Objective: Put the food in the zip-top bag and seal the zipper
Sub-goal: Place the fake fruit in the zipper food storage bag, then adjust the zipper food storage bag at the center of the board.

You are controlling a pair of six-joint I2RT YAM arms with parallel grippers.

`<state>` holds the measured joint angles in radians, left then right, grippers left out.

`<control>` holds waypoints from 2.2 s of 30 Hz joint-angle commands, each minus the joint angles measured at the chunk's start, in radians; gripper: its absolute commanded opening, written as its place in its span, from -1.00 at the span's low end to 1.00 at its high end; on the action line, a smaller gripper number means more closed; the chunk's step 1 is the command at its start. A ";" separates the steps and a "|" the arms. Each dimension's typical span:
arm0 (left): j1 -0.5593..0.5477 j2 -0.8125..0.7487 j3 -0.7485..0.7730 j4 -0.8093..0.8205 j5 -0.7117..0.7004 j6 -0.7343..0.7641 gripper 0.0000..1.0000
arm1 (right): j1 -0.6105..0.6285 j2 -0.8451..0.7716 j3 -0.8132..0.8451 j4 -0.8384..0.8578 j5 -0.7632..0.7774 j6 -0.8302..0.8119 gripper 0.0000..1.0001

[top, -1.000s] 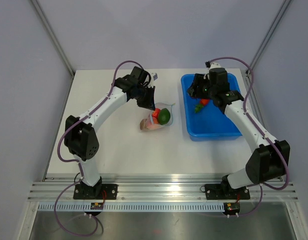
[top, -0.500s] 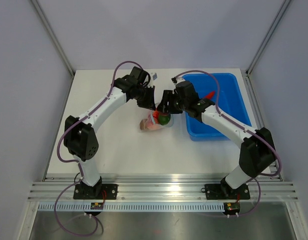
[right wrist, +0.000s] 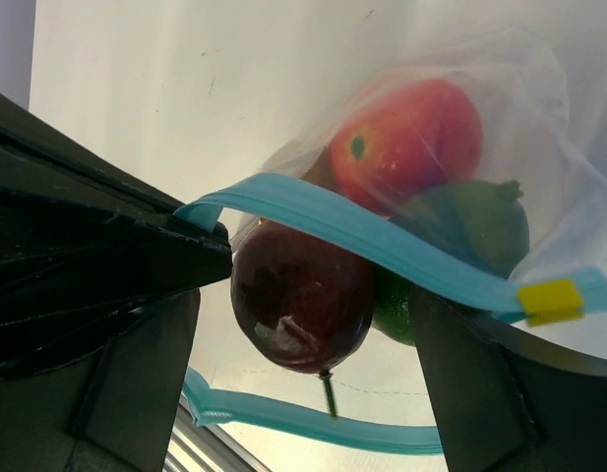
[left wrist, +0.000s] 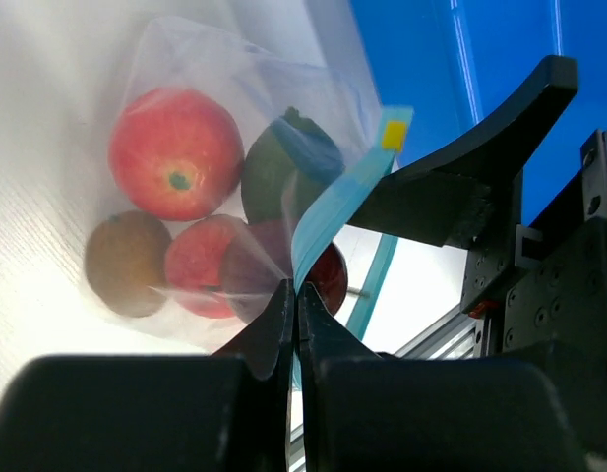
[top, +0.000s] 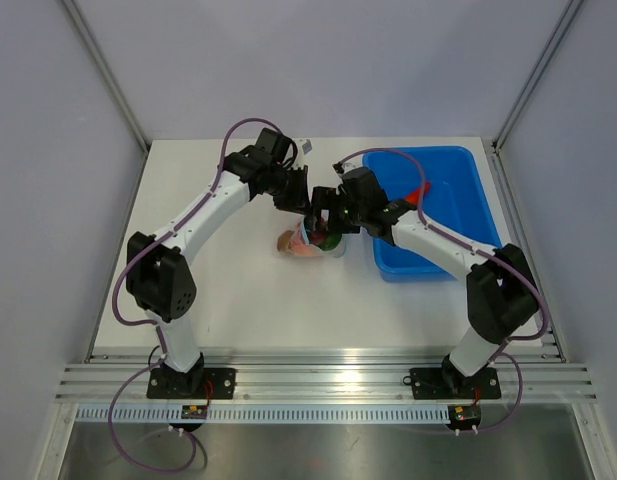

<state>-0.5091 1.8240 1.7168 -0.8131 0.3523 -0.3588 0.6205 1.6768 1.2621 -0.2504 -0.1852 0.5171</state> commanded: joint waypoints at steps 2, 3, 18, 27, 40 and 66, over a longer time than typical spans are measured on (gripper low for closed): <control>0.006 -0.051 0.047 0.032 0.068 -0.006 -1.00 | 0.013 -0.098 -0.020 0.076 0.033 -0.034 0.87; 0.009 -0.049 0.049 0.031 0.068 -0.006 -1.00 | 0.013 -0.112 -0.021 0.060 0.055 -0.051 0.86; 0.047 -0.081 0.014 0.025 0.076 0.018 -1.00 | -0.057 -0.126 -0.055 -0.147 0.234 0.014 0.34; 0.049 -0.097 0.013 0.023 0.077 0.017 -1.00 | -0.057 -0.068 -0.036 -0.115 0.196 -0.014 0.07; 0.055 -0.098 -0.043 0.020 0.014 0.086 -1.00 | -0.051 -0.146 -0.003 -0.154 0.138 0.089 -1.00; 0.061 -0.281 -0.330 0.239 -0.047 -0.104 -0.14 | -0.024 -0.071 0.049 -0.224 0.190 0.377 -1.00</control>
<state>-0.4553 1.5211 1.3937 -0.6811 0.3264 -0.3321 0.5911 1.6543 1.3266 -0.5117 0.0063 0.8867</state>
